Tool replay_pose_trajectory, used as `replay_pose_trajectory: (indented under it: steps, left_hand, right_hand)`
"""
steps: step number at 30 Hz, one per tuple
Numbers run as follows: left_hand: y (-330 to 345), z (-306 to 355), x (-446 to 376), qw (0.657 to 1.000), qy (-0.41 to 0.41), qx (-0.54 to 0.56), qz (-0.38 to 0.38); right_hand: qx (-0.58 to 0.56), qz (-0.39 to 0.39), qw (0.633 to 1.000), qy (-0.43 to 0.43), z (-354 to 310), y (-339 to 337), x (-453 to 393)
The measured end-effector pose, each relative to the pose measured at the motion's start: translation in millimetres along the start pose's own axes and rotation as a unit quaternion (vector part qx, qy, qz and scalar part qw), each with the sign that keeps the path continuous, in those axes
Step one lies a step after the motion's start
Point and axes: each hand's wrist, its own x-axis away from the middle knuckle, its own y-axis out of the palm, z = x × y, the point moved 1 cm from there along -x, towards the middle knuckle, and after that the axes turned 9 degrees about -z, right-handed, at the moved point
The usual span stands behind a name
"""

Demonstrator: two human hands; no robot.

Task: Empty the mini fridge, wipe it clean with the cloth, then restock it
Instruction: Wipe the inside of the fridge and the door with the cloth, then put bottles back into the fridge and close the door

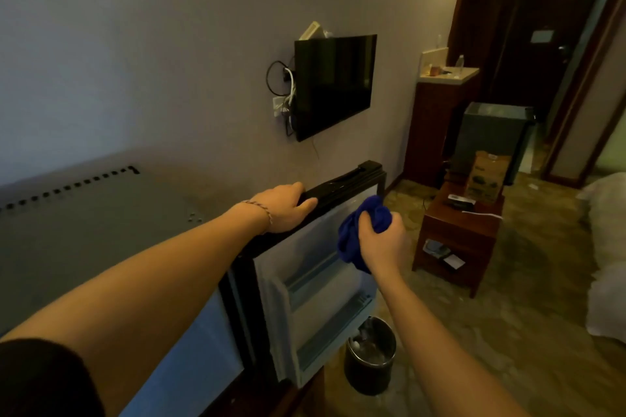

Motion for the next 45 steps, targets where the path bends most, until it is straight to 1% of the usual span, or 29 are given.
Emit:
replay_pose_trajectory:
  steps: [3, 5, 7, 10, 12, 14, 16, 20, 23, 26, 28, 32, 37, 41, 45]
  left_hand:
    - [1, -18, 47, 0.997, -0.016, -0.07, 0.037]
    - [3, -34, 86, 0.991, -0.041, -0.109, 0.061]
    - [8, -52, 134, 0.987, -0.056, -0.127, 0.076]
    - [17, -81, 215, 0.982, -0.069, -0.149, 0.095]
    - [25, -103, 273, 0.978, -0.102, -0.148, 0.103]
    - [40, -126, 333, 0.97, -0.142, -0.157, 0.117]
    - [58, -146, 393, 0.96, -0.178, -0.163, 0.138]
    - [87, -174, 496, 0.941, -0.245, -0.167, 0.164]
    - [112, -194, 557, 0.93, -0.307, -0.137, 0.15]
    - [143, -219, 609, 0.915, -0.37, -0.095, 0.127]
    - [164, -236, 636, 0.901, -0.412, -0.076, 0.113]
    - [203, -267, 668, 0.869, -0.485, -0.047, 0.089]
    - [245, -313, 694, 0.818, -0.573, -0.002, 0.058]
    - [259, -359, 709, 0.786, -0.617, 0.004, 0.043]
    - [268, -398, 699, 0.773, -0.632, 0.038, 0.03]
  right_hand:
    - [0.067, -0.054, 0.995, -0.047, -9, 8, 31]
    - [0.122, -0.1, 0.985, -0.071, -18, 18, 56]
    - [0.17, -0.148, 0.969, -0.1, -31, 31, 87]
    - [0.231, -0.213, 0.934, -0.169, -58, 55, 145]
    - [0.276, -0.259, 0.898, -0.224, -75, 75, 185]
    - [0.328, -0.304, 0.849, -0.28, -88, 96, 227]
    - [0.351, -0.35, 0.805, -0.326, -100, 120, 268]
    - [0.346, -0.418, 0.733, -0.41, -119, 165, 349]
    - [0.349, -0.452, 0.668, -0.477, -126, 197, 407]
    - [0.343, -0.478, 0.619, -0.52, -123, 231, 457]
    - [0.345, -0.497, 0.591, -0.535, -118, 257, 482]
    - [0.346, -0.534, 0.55, -0.541, -103, 318, 512]
    - [0.367, -0.573, 0.493, -0.542, -80, 405, 536]
    - [0.384, -0.602, 0.45, -0.536, -55, 468, 549]
    - [0.401, -0.605, 0.414, -0.55, -38, 522, 555]
